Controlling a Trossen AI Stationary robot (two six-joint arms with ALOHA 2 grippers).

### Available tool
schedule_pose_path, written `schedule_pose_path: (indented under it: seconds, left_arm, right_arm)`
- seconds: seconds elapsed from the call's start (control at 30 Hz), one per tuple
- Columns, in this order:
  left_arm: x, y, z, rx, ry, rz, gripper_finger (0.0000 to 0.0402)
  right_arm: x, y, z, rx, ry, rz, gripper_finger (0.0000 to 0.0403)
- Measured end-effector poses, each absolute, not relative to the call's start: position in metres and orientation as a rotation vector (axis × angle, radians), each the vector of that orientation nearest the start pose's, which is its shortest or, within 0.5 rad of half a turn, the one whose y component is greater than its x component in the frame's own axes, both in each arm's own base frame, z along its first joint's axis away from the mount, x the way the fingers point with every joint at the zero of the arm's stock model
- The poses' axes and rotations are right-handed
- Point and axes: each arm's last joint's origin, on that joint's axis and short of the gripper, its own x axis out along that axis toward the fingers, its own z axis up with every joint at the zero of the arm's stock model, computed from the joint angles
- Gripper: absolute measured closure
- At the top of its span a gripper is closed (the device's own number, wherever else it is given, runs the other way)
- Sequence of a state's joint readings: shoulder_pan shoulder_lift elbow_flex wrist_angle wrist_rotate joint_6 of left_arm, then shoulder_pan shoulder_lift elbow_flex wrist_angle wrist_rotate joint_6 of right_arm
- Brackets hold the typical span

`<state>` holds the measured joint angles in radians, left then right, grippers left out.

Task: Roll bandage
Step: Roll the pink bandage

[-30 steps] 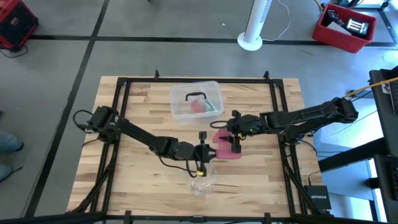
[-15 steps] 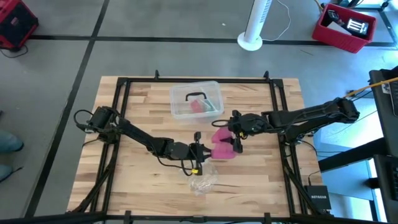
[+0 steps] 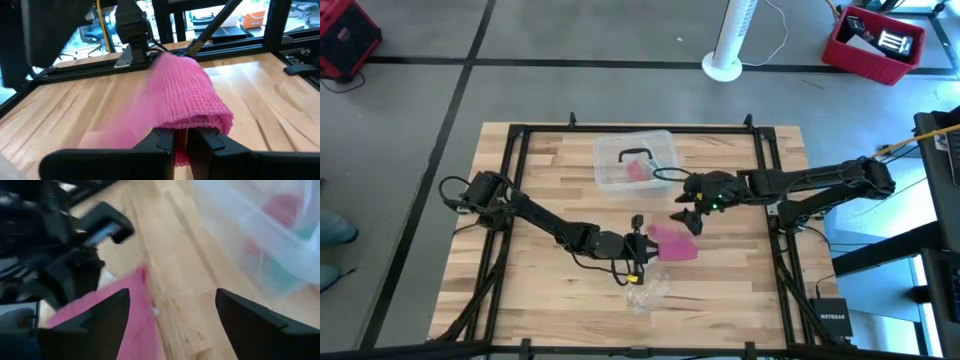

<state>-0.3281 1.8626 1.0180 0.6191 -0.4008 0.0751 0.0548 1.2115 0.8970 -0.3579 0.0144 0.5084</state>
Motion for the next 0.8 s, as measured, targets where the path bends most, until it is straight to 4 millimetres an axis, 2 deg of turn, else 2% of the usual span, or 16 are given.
schedule_pose_path:
  seconds: [0.2,0.3,0.4,0.57,0.7,0.8]
  left_arm:
    - [0.377,-0.119,0.192,0.149,0.213,0.06,0.038]
    - [0.376,-0.119,0.198,0.141,0.193,0.062,0.038]
    - [0.372,-0.117,0.217,0.124,0.136,0.067,0.038]
    - [0.361,-0.107,0.253,0.117,0.049,0.133,0.038]
    - [0.353,-0.094,0.277,0.125,-0.014,0.19,0.038]
    - [0.354,-0.084,0.283,0.126,-0.05,0.219,0.038]
  right_arm:
    - [0.245,0.012,0.271,0.533,0.747,-0.064,0.0105]
    - [0.229,0.012,0.284,0.477,0.716,-0.036,0.0105]
    - [0.209,0.012,0.298,0.379,0.677,-0.01,0.0105]
    - [0.18,0.026,0.311,0.203,0.515,0.061,0.0105]
    - [0.167,0.036,0.301,0.045,0.345,0.058,0.0105]
    - [0.169,0.038,0.281,0.003,0.253,0.002,0.0105]
